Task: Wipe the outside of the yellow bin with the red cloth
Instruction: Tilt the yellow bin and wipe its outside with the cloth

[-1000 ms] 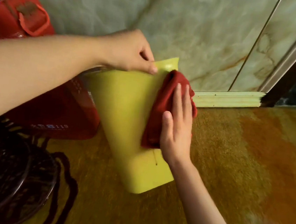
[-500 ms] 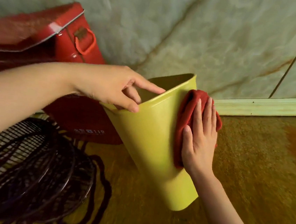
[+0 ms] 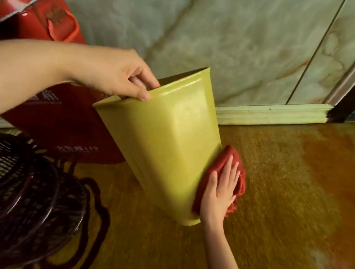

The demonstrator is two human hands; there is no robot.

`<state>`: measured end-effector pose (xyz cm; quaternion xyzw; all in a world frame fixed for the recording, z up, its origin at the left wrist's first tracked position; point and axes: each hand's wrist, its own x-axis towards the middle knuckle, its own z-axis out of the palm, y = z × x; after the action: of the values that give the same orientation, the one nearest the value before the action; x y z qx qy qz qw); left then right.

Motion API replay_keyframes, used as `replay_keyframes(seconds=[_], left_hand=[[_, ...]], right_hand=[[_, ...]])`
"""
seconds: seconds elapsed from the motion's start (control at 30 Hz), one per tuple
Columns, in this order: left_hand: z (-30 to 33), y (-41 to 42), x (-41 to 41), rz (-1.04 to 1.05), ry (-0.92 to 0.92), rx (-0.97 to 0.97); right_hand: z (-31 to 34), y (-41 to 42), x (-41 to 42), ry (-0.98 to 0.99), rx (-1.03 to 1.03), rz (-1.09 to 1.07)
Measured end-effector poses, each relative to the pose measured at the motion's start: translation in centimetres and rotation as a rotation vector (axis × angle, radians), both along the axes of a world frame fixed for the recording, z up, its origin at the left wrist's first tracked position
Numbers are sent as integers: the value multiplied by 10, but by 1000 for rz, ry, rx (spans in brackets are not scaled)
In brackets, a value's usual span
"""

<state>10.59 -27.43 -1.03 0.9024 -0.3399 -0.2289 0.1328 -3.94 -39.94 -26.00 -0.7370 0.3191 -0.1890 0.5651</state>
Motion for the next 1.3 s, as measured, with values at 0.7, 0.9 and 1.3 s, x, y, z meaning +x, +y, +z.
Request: replay_keyframes(seconds=[0.7,0.9,1.3], left_hand=[[-20,38,4,28,-42,-201],[-44,76,1,-52,-362,-44],[-41,41,12,-97,-388,-115]], right_hand=[[60,-38,59,-185,-334,336],[92,-20,67,-331,-337,411],[27,-53,41,-112,-184,296]])
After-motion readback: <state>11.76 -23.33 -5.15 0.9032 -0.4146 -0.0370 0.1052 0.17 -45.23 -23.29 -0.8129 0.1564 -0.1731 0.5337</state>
